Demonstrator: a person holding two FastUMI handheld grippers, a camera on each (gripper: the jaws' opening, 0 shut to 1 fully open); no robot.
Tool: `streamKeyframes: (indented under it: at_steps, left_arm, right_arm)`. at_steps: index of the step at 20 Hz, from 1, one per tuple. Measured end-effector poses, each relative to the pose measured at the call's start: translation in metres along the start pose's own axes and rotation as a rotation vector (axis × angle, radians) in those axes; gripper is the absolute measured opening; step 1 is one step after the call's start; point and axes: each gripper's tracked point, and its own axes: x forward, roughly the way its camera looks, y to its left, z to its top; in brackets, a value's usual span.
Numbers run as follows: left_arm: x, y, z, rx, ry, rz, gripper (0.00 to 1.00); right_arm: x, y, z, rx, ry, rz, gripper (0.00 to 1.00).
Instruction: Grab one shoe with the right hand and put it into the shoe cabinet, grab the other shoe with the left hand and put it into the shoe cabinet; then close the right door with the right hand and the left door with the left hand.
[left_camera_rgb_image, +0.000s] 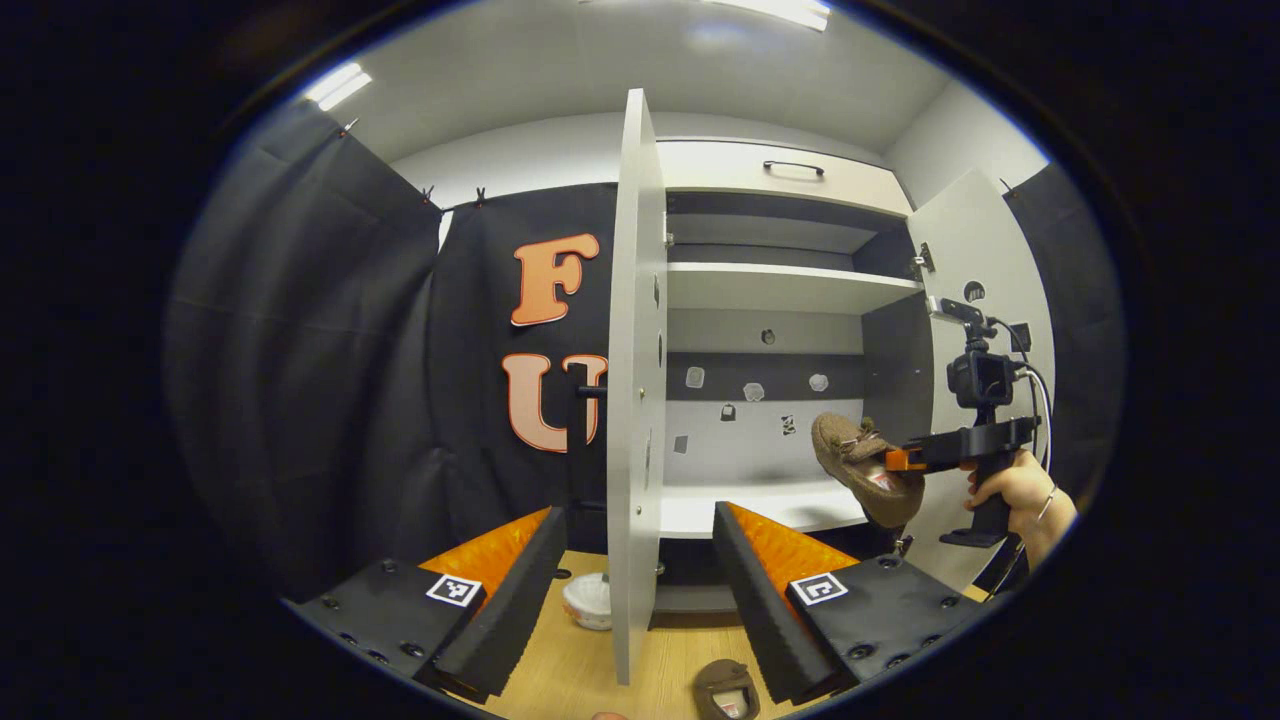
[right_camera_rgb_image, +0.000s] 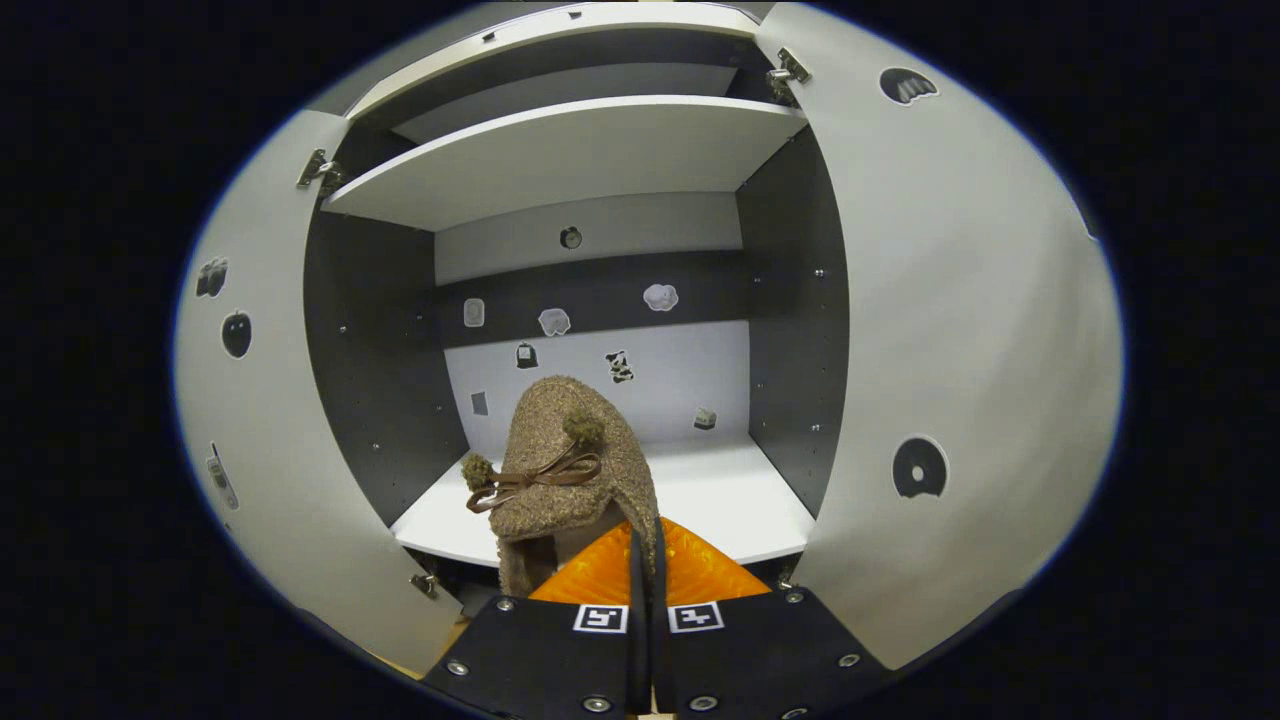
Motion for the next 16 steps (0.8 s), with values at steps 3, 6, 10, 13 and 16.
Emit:
streamKeyframes:
  at_steps: [3, 6, 10, 13, 16]
  left_arm:
    - [0.002, 0.007, -0.002, 0.002, -0.002, 0.018, 0.99]
    - [0.008, 0.010, -0.005, -0.005, 0.011, 0.022, 0.99]
    - [0.012, 0.010, -0.009, -0.001, 0.018, 0.020, 0.99]
    - [0.017, 0.008, -0.011, -0.006, 0.026, 0.015, 0.94]
    - [0.018, 0.007, -0.016, 0.000, 0.037, 0.013, 0.96]
  right_arm:
    - [0.040, 0.002, 0.012, -0.002, 0.000, -0.018, 0.00]
    - [0.078, -0.001, 0.011, 0.022, 0.023, -0.034, 0.00]
    - [0.123, -0.003, -0.008, 0.043, 0.089, -0.058, 0.00]
    - [0.155, -0.001, -0.032, 0.072, 0.156, -0.060, 0.00]
    - [0.172, -0.001, -0.036, 0.110, 0.169, -0.063, 0.01]
